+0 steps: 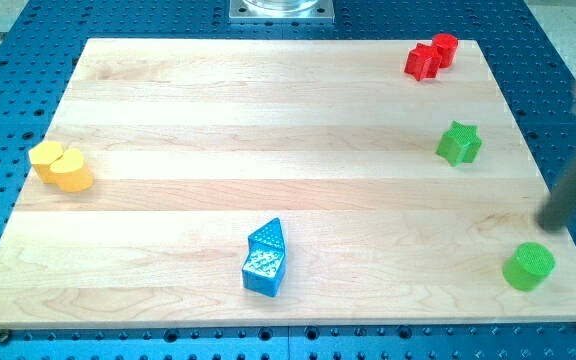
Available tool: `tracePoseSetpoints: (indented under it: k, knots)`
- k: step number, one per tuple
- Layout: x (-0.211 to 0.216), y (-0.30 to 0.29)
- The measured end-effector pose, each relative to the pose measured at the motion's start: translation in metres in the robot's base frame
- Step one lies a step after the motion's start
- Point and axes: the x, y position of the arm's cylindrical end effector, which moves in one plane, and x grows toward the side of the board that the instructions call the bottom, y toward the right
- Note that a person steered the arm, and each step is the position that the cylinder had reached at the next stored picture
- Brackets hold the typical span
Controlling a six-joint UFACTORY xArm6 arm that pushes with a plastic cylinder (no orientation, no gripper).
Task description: Move the green circle towards the green star
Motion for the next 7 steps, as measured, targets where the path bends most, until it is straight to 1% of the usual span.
tracePoseSetpoints:
  k: [1, 2, 3, 4, 5, 6, 7]
  knots:
    - [0.057, 0.012]
    - [0.058, -0.036]
    - [0.02, -0.049]
    - [0.034, -0.053]
    - [0.058, -0.06]
    - [0.053, -0.092]
    - [0.019, -0.105]
